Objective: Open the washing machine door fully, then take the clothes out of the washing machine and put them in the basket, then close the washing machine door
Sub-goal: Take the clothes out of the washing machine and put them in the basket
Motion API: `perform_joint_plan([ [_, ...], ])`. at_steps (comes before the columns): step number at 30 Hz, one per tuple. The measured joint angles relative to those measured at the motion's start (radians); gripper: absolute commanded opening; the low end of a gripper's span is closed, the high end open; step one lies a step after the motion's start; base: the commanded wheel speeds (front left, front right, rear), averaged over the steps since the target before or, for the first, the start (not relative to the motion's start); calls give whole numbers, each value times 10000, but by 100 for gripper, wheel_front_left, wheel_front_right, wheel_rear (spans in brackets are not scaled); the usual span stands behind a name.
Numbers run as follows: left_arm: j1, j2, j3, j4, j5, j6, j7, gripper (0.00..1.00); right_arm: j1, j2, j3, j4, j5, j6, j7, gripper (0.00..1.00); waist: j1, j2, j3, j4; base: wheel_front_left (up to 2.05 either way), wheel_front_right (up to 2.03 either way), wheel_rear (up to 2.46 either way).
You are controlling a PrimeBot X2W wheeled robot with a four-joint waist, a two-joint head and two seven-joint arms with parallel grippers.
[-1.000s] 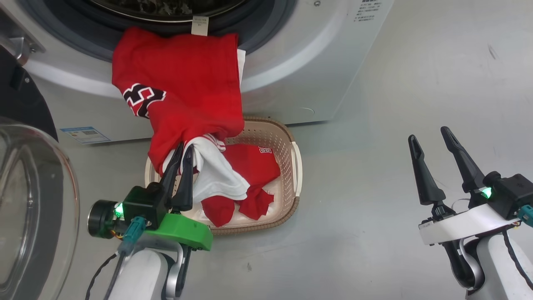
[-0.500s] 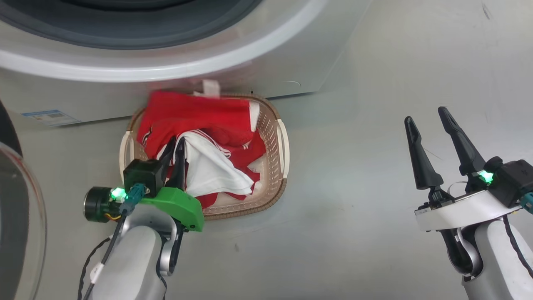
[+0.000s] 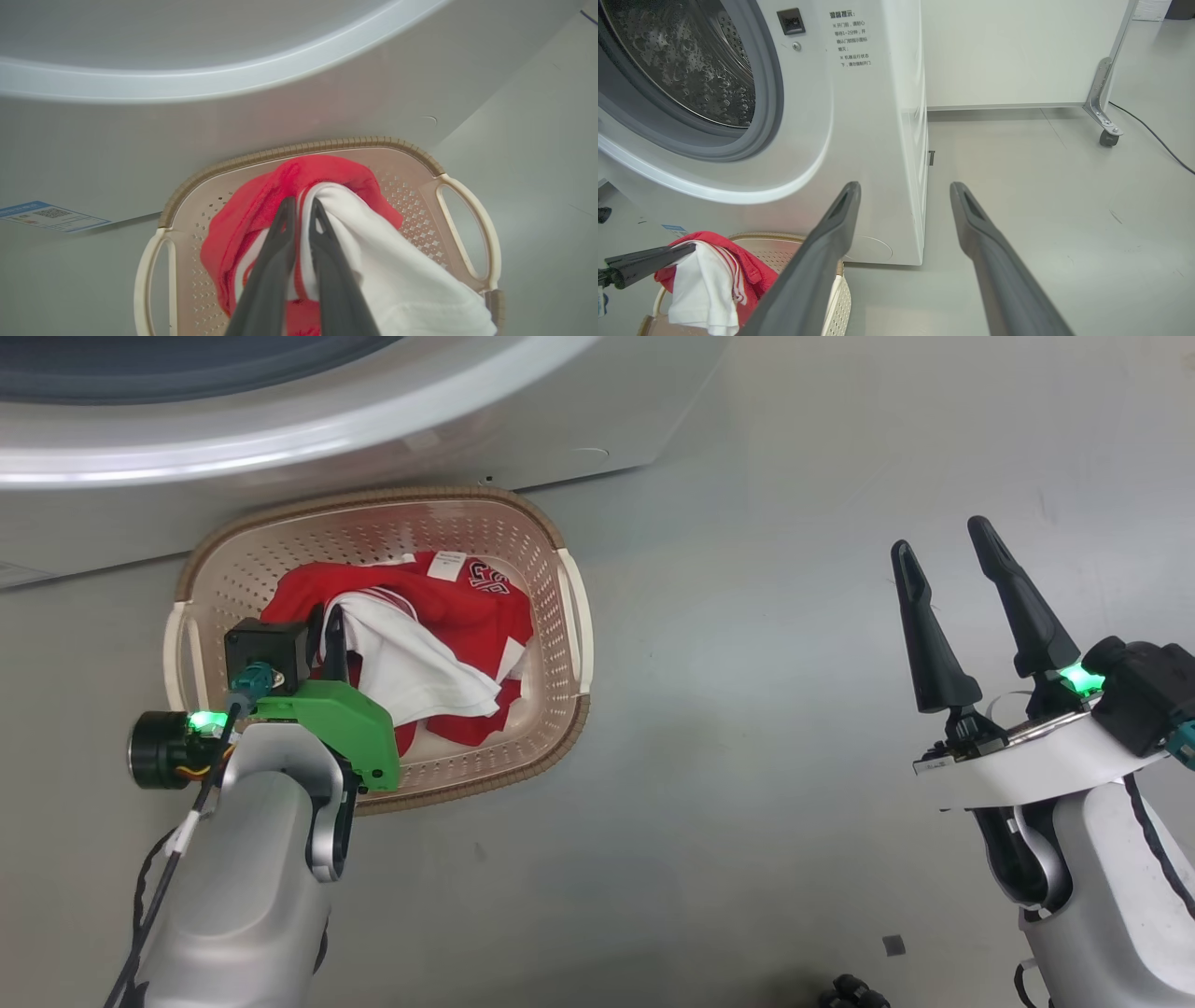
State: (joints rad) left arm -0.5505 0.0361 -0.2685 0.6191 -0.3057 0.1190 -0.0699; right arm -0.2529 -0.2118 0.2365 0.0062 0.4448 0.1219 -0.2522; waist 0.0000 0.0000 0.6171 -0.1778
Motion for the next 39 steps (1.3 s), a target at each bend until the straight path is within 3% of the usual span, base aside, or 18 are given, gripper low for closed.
perform_joint_plan([
  [3,-140,-13,-59,610,-23,0,113,0,-172,35,29,61,40,0,0,100,0,0,198,-192,0,0,0],
  [4,-143,-13,-58,794,-36,0,157,28,-209,58,27,82,40,2,0,100,0,0,242,-254,0,0,0],
  [6,-175,-21,-52,1118,-100,0,169,67,-251,61,29,119,40,0,0,100,0,0,315,-352,0,0,0],
  [7,-197,-21,-48,1220,-194,2,169,100,-262,61,29,144,40,0,0,100,0,0,340,-390,0,0,0],
  [23,-560,-21,-374,1914,-466,2,-1131,100,-272,54,-86,541,40,0,0,100,0,0,-149,-361,0,0,0],
  [26,-560,-23,-569,1741,-759,2,-1611,100,-252,-17,-259,600,31,0,0,100,0,0,-366,-252,0,0,0],
  [39,-535,-29,-1177,173,-1189,2,-1824,100,190,-136,-683,721,-163,0,0,100,0,0,-1119,371,0,0,0],
])
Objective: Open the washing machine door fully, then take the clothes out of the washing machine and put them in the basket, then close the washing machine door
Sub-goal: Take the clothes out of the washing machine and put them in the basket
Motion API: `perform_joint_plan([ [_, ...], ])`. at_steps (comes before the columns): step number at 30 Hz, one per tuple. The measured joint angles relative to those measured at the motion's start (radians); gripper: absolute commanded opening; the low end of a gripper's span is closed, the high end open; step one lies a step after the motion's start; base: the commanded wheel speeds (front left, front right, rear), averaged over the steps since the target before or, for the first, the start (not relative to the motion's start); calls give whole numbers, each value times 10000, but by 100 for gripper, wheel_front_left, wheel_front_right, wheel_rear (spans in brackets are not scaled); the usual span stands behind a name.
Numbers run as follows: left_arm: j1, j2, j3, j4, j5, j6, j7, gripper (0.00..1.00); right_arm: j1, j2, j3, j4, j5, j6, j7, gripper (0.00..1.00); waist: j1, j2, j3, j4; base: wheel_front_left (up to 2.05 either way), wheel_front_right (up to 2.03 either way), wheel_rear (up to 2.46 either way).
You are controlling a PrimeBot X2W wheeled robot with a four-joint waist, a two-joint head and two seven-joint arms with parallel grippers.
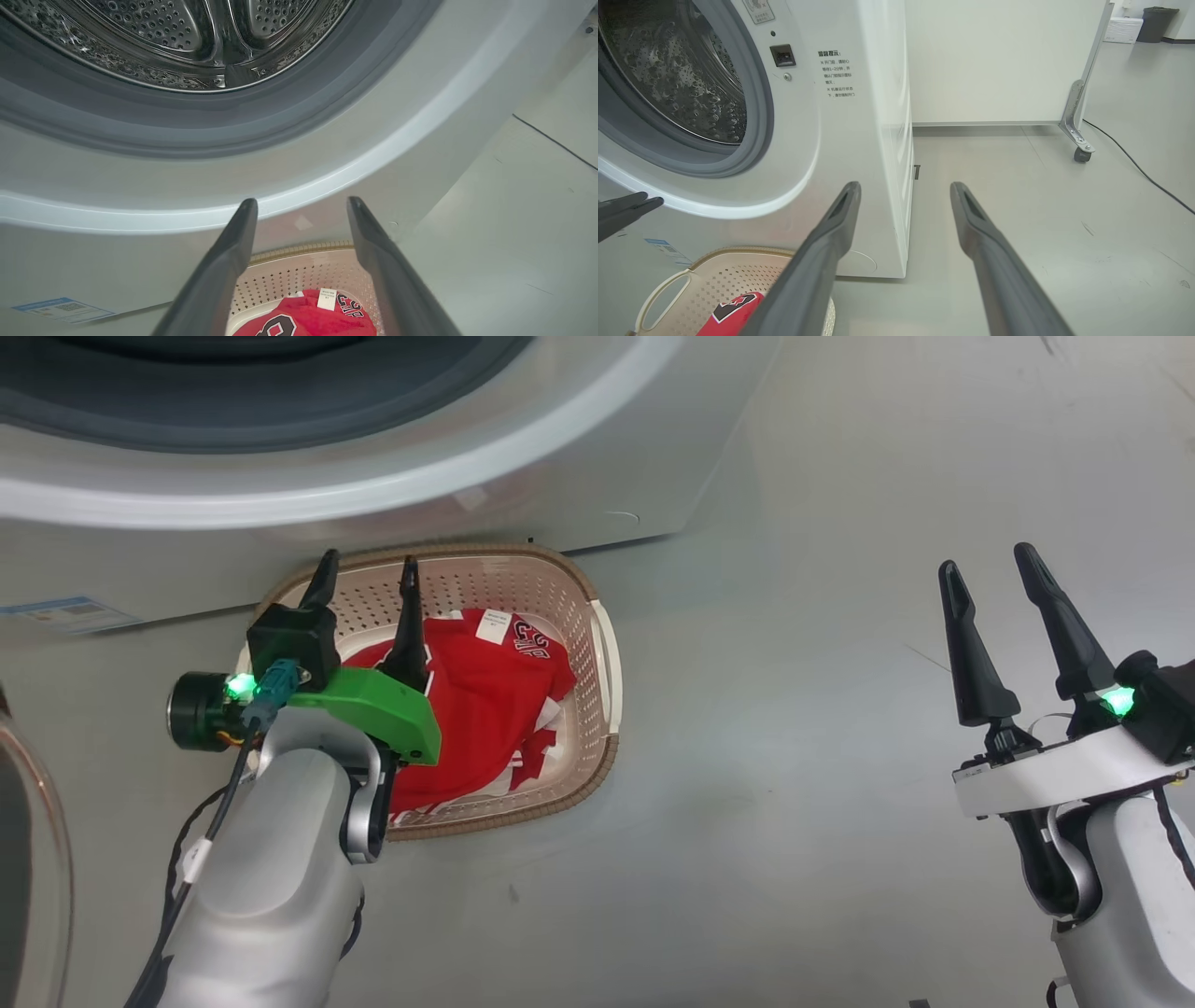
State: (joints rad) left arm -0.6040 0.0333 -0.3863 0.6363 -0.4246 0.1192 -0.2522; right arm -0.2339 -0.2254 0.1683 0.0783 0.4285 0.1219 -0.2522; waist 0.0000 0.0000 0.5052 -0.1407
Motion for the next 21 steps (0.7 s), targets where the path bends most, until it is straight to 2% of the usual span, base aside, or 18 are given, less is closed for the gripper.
perform_joint_plan([
  [11,651,-17,261,-2000,389,0,2,100,612,-17,-372,146,-176,0,0,100,0,0,-966,596,0,0,0],
  [21,2015,-6,462,-2951,817,0,2,100,1272,184,-451,278,-368,0,0,100,0,0,-1969,933,0,0,0],
])
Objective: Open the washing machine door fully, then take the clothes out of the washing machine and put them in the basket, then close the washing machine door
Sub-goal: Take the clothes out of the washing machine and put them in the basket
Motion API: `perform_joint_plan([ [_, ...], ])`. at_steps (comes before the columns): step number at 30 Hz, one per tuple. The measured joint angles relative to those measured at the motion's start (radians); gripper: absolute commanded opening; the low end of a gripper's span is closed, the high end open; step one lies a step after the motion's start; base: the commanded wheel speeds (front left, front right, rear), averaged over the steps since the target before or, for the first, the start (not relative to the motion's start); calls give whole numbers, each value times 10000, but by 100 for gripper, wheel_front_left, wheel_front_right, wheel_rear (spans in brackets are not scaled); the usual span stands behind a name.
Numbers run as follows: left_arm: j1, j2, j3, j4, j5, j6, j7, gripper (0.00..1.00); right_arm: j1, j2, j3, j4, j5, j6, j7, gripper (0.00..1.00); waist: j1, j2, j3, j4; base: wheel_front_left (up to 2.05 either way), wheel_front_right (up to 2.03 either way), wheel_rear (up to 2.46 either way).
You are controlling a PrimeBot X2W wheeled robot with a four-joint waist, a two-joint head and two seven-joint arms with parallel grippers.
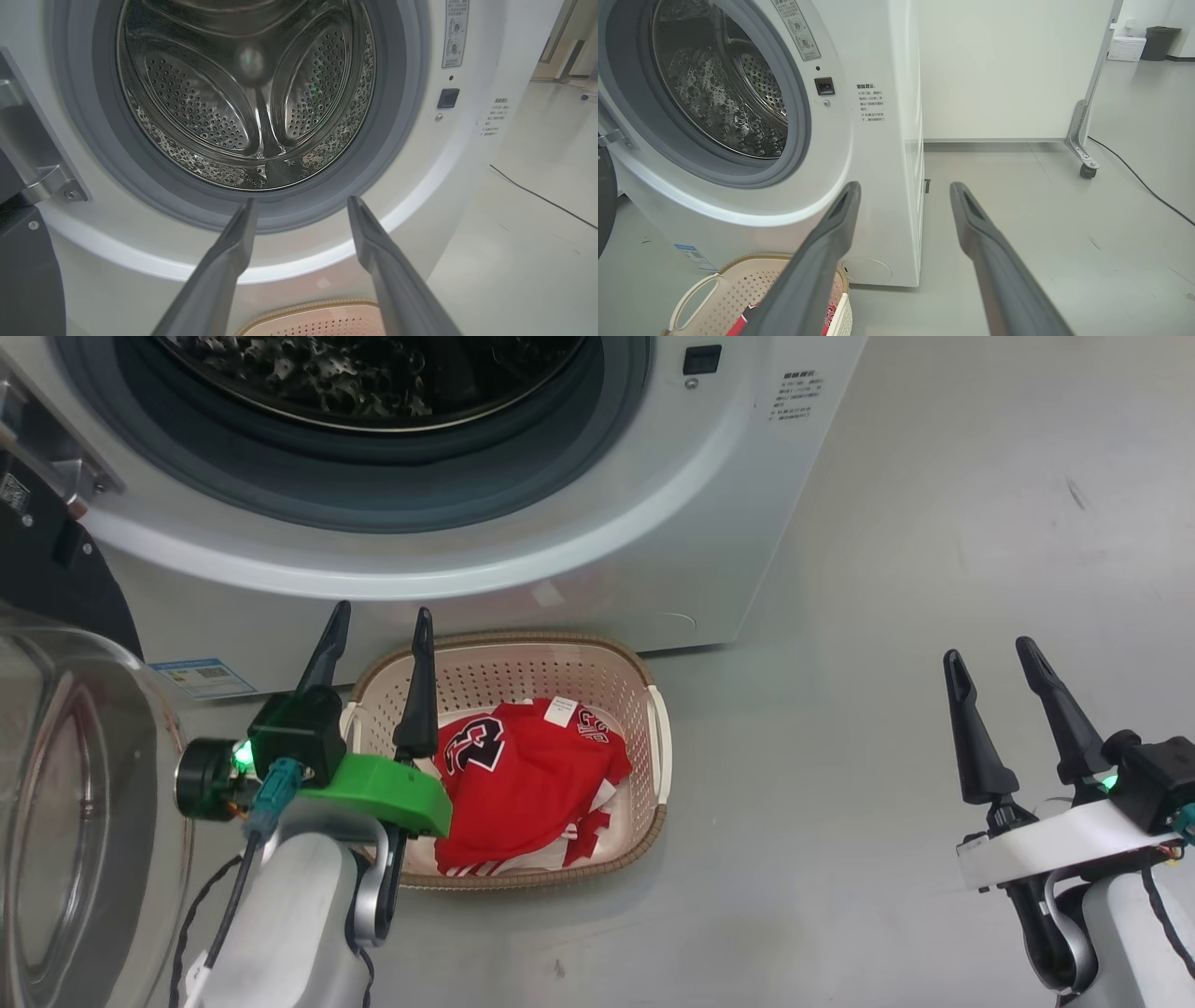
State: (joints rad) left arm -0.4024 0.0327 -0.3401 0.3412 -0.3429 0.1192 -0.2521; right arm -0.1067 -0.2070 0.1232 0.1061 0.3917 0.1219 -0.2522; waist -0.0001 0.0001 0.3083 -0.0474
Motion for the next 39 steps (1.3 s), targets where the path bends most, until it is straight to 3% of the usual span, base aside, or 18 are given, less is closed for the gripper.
perform_joint_plan([
  [21,2665,25,476,-731,876,0,0,100,1313,251,-6,-2,-441,-12,0,100,0,0,-1755,445,0,0,0],
  [39,3506,58,940,-1680,1707,-2,368,100,1706,362,8,-144,-596,-27,0,100,1,0,-2002,589,0,0,0],
])
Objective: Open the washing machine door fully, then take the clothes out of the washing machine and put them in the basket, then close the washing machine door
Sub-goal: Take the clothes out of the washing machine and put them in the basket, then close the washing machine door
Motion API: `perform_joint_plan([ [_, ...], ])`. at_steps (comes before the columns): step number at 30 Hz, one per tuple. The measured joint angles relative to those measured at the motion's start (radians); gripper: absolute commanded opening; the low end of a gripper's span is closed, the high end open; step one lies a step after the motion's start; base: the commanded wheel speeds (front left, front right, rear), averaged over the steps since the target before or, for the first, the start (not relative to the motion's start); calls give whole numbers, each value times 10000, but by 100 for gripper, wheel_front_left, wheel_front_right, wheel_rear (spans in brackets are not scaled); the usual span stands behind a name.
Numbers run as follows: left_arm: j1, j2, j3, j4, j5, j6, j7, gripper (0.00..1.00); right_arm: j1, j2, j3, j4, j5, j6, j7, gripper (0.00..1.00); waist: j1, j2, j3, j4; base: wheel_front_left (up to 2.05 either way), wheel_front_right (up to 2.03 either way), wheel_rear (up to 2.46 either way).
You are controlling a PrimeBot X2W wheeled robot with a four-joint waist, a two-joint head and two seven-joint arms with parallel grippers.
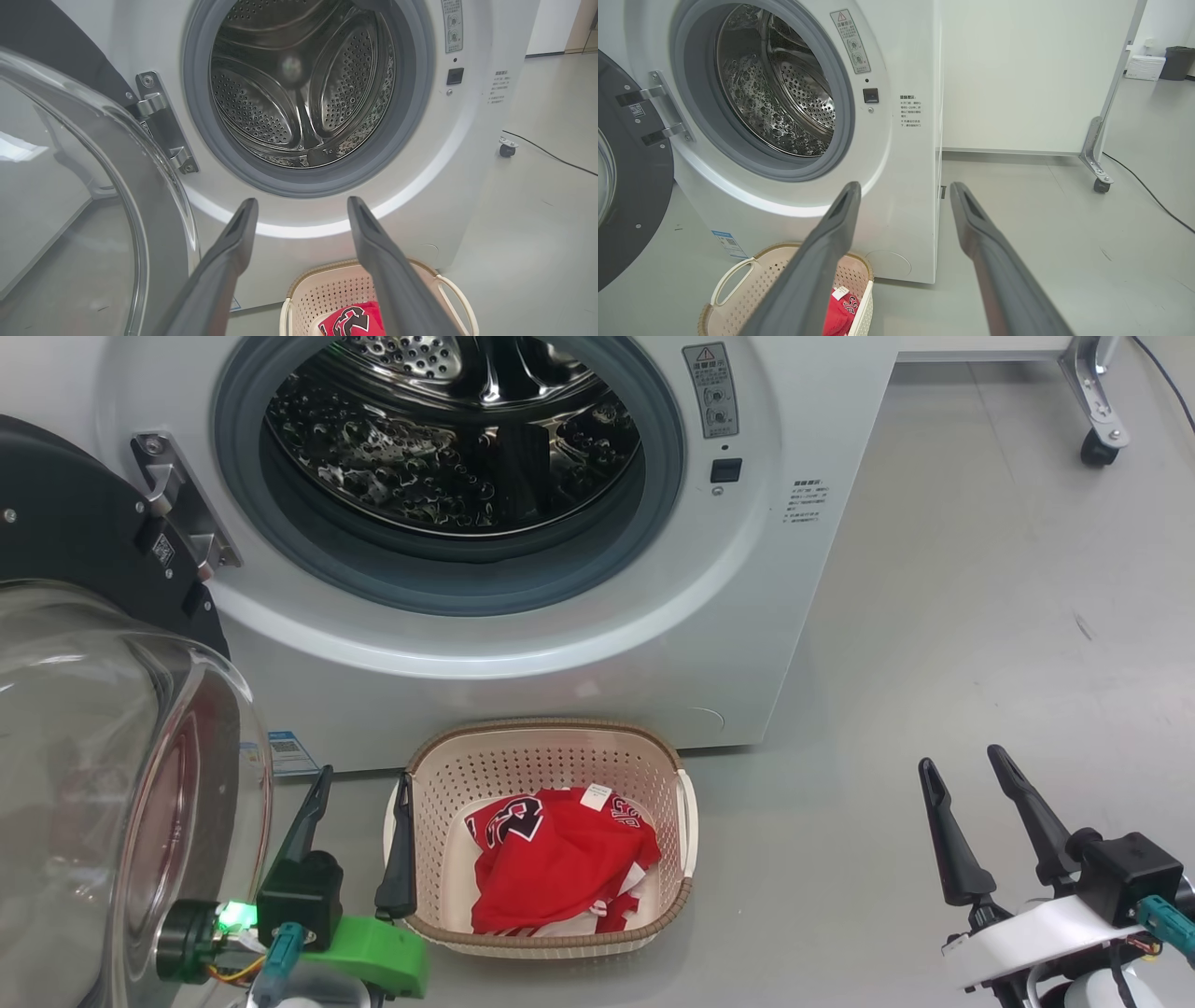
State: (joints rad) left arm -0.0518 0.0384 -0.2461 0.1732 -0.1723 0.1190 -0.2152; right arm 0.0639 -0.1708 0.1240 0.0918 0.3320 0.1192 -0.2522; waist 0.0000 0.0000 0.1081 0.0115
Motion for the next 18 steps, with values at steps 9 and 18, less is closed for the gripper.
perform_joint_plan([
  [9,190,0,123,-357,163,2,209,100,76,50,-29,-69,-2,0,0,100,0,0,-5,16,0,0,0],
  [18,371,8,142,-694,238,2,397,100,79,59,-61,-102,-15,-2,0,100,0,0,-16,57,0,0,0],
])
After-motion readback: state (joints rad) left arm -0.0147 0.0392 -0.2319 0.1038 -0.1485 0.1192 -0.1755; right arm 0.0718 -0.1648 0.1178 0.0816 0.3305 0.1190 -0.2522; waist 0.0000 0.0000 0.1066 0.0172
